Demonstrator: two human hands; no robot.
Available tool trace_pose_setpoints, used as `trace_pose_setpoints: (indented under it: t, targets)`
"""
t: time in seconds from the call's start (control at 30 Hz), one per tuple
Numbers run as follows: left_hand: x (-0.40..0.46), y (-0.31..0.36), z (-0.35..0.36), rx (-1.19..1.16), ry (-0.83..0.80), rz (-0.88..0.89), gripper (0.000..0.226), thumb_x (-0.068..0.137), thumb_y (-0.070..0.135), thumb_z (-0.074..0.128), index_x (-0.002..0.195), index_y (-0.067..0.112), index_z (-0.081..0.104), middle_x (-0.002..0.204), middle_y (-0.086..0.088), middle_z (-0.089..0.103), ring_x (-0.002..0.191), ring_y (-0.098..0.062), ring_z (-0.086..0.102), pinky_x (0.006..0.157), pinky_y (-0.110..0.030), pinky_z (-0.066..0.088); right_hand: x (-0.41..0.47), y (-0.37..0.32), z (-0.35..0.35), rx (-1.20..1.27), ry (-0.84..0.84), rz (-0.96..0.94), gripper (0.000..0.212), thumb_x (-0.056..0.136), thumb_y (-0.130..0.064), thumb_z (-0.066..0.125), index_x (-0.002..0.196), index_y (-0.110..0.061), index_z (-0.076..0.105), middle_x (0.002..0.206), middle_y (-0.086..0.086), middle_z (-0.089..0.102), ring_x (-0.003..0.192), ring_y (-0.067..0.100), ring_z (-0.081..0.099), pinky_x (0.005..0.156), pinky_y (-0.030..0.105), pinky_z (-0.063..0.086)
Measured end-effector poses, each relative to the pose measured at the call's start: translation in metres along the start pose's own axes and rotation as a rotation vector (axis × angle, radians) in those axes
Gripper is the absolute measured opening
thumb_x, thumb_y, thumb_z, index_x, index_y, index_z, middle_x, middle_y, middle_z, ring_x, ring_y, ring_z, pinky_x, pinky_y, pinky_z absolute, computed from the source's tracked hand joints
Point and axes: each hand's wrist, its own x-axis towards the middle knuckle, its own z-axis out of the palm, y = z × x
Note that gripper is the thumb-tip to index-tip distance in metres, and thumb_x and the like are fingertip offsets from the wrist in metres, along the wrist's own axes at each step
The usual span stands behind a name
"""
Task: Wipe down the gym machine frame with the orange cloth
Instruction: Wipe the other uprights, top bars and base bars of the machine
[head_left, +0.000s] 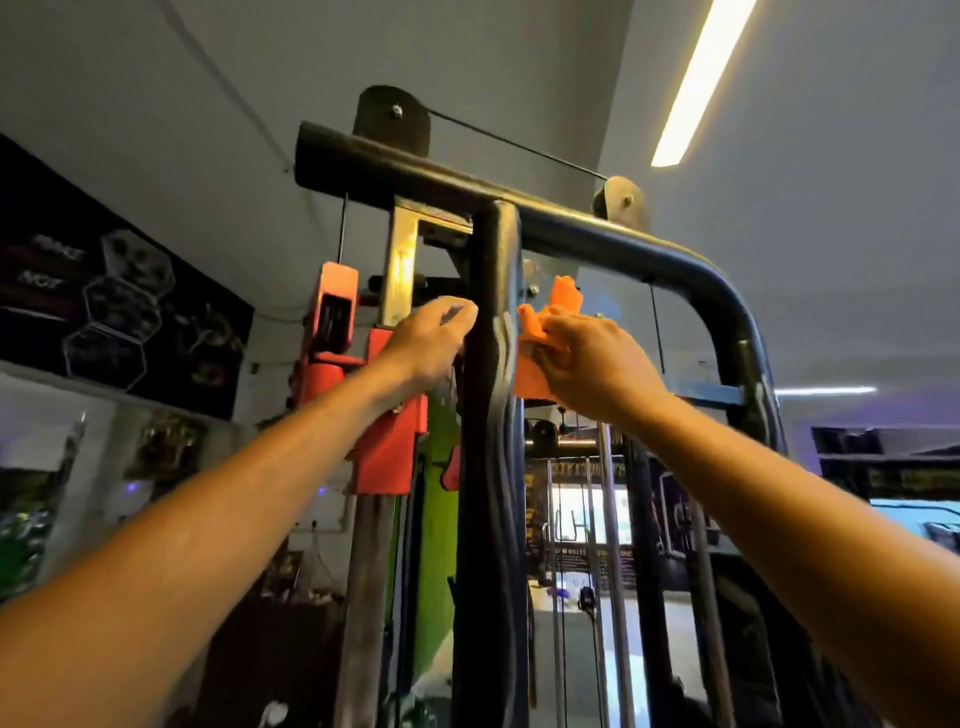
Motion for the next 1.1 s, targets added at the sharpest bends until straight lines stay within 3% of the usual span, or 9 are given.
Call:
trace_pose_setpoints:
  t: [0.13,0.2,0.27,0.33,0.4,0.57,0.77,0.9,1.1]
  targets:
    - [0.036,-0.005,0.009,-0.014,-0.025,-0.022,0.028,0.114,0.041,0.048,0.111,0.022,0.068,0.108,-0.002,0.066,0.100,-0.017,0.059,0.090,-0.036,0.043,0.030,0.012,0.036,-0.004,0.059,-0.047,0.031,0.111,-0.042,0.057,0.130,-0.020,0.068,0.124,0.007,0.071,0.107,0.032,0.071,0.085,0.041,0.053]
    - [0.051,-0.008,0.013,-0.036,-0.031,-0.028,0.026,0.114,0.043,0.045,0.100,0.027,0.060,0.107,-0.005,0.060,0.100,-0.019,0.056,0.091,-0.041,0.044,0.037,0.017,0.061,0.039,0.035,-0.057,0.039,0.113,-0.045,0.051,0.146,-0.026,0.060,0.140,0.005,0.063,0.127,0.034,0.064,0.100,0.047,0.053]
    - [0.062,-0.013,0.015,-0.048,-0.023,-0.034,0.027,0.114,0.046,0.044,0.093,0.033,0.055,0.110,-0.005,0.059,0.104,-0.021,0.055,0.098,-0.048,0.047,0.040,0.023,0.089,0.018,-0.037,-0.038,0.055,0.114,-0.056,0.037,0.167,-0.039,0.034,0.174,0.004,0.033,0.164,0.037,0.022,0.131,0.066,0.021]
    - [0.071,-0.018,0.016,-0.045,-0.031,-0.044,0.029,0.113,0.050,0.043,0.101,0.030,0.060,0.121,-0.003,0.064,0.114,-0.021,0.059,0.108,-0.053,0.048,0.038,0.028,0.115,0.039,-0.044,-0.004,0.071,0.110,-0.072,0.018,0.173,-0.041,0.004,0.182,-0.001,-0.010,0.165,0.027,-0.025,0.129,0.064,-0.019]
    - [0.077,-0.021,0.019,-0.036,-0.031,-0.048,0.035,0.113,0.052,0.042,0.119,0.026,0.063,0.132,-0.001,0.066,0.126,-0.022,0.061,0.114,-0.051,0.048,0.035,0.032,0.134,0.074,0.029,0.001,0.078,0.106,-0.076,0.004,0.172,-0.039,-0.008,0.178,-0.003,-0.027,0.159,0.023,-0.039,0.125,0.060,-0.029]
    - [0.090,-0.020,0.026,-0.047,-0.027,-0.070,0.032,0.112,0.052,0.044,0.117,0.027,0.063,0.131,0.001,0.065,0.132,-0.021,0.059,0.118,-0.050,0.045,0.053,0.039,0.153,0.274,0.161,-0.007,0.061,0.116,-0.058,0.025,0.172,-0.042,0.008,0.181,-0.001,-0.020,0.166,0.019,-0.021,0.135,0.053,-0.008]
    - [0.104,-0.010,0.030,-0.039,0.016,-0.106,0.044,0.117,0.042,0.038,0.133,0.007,0.059,0.126,-0.003,0.066,0.126,-0.022,0.060,0.098,-0.039,0.050,0.088,0.043,0.149,0.508,0.248,0.079,0.064,0.113,-0.059,0.038,0.167,-0.037,0.008,0.178,0.012,0.020,0.162,0.037,0.027,0.130,0.062,0.026]
    - [0.106,-0.006,0.028,-0.038,0.010,-0.128,0.053,0.116,0.046,0.037,0.147,0.007,0.057,0.148,-0.008,0.061,0.139,-0.026,0.057,0.117,-0.050,0.046,0.054,0.033,0.162,0.359,0.242,0.023,0.073,0.115,-0.058,0.025,0.175,-0.026,-0.003,0.182,-0.001,-0.017,0.167,0.020,-0.016,0.136,0.046,-0.009]
    - [0.105,-0.013,0.027,-0.035,-0.024,-0.169,0.055,0.115,0.055,0.032,0.129,0.013,0.066,0.135,-0.002,0.069,0.120,-0.013,0.064,0.094,-0.038,0.051,0.065,0.036,0.167,0.320,0.178,0.061,0.069,0.116,-0.055,0.018,0.172,-0.032,-0.014,0.178,-0.005,-0.028,0.163,0.017,-0.029,0.132,0.046,-0.020]
